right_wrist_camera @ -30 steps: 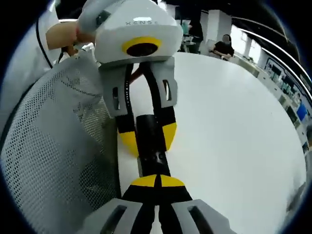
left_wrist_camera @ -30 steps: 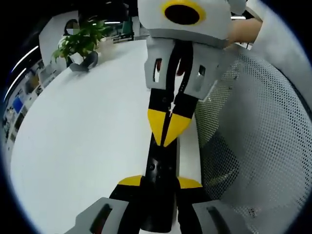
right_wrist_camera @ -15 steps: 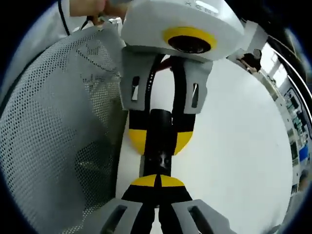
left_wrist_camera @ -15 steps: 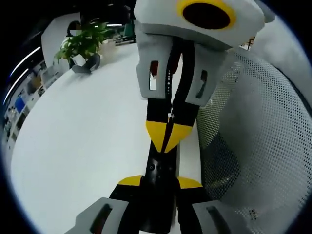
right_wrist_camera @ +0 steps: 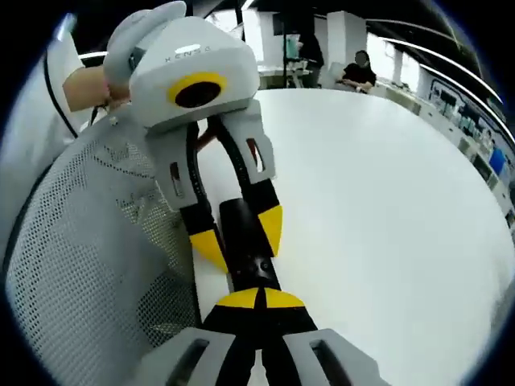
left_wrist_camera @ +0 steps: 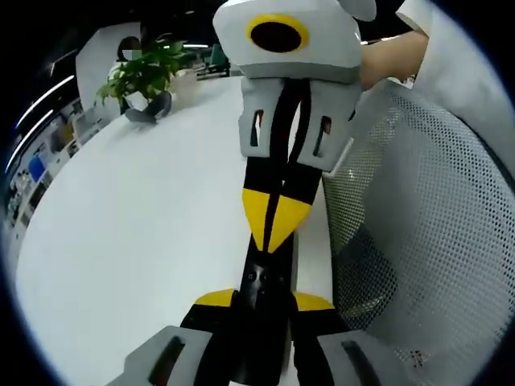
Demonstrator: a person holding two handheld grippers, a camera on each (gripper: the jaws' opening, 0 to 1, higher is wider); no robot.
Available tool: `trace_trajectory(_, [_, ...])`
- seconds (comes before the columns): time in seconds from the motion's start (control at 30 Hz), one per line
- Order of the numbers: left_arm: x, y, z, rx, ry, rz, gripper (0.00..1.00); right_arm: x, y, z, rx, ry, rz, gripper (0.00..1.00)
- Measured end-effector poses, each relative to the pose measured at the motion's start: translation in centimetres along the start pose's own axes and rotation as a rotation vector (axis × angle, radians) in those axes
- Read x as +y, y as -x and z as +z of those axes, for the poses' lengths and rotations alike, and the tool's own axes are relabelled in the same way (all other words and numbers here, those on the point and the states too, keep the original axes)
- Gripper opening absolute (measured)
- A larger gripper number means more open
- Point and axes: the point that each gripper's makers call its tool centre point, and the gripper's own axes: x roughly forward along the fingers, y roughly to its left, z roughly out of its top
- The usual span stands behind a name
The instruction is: Press the specified remote control buttons in sequence, fully releasing each button before pressing the next.
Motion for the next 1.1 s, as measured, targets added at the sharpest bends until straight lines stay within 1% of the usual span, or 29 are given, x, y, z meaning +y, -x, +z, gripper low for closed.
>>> trace_trajectory(0.2, [0.0,0.0,0.0,0.0,0.005,0.004,0.25,0.2,-0.2,0.6,0.009,0.063,-0.007,0.0])
trace_trajectory(0.33, [0.0,0.0,0.1,-0.001,0.007,0.006,0.25,0.5,-0.6,0.7,0.021,0.097,0.007,0.0])
trace_trajectory(0.37, [0.0,-0.1,0.1,-0.003,0.008,0.006,0.25,0.4,-0.5,0.7,0.034,0.135,0.004,0.0])
trace_trajectory(0.4, [0.0,0.0,0.1,-0.004,0.009,0.006,0.25,0.5,-0.5,0.7,0.045,0.14,0.007,0.0])
trace_trajectory(0.47, [0.0,0.0,0.0,-0.004,0.008,0.006,0.25,0.5,-0.6,0.7,0.066,0.185,0.006,0.0])
trace_trajectory(0.67, [0.0,0.0,0.0,-0.002,0.005,0.004,0.25,0.5,-0.9,0.8,0.12,0.243,0.013,0.0])
trace_trajectory(0.73, [0.0,0.0,0.0,0.0,0.002,0.002,0.25,0.5,-0.8,0.7,0.134,0.277,0.014,0.0])
trace_trajectory(0.8, [0.0,0.0,0.0,0.001,0.0,0.001,0.25,0.4,-0.8,0.7,0.137,0.27,0.011,0.0])
trace_trajectory(0.87, [0.0,0.0,0.0,0.002,-0.004,0.0,0.25,0.4,-0.7,0.7,0.12,0.253,0.018,0.0])
trace_trajectory(0.9, [0.0,0.0,0.0,0.001,-0.005,-0.001,0.25,0.4,-0.6,0.8,0.099,0.217,0.033,0.0])
trace_trajectory(0.93, [0.0,0.0,0.0,0.0,-0.005,-0.002,0.25,0.3,-0.6,0.7,0.093,0.199,0.038,0.0])
trace_trajectory(1.03, [0.0,0.0,0.0,0.001,-0.007,-0.006,0.25,0.4,-0.2,0.6,0.101,0.253,0.054,0.0])
trace_trajectory(1.1, [0.0,0.0,0.0,0.007,-0.009,-0.005,0.25,0.5,0.0,1.1,0.062,0.195,0.046,0.0])
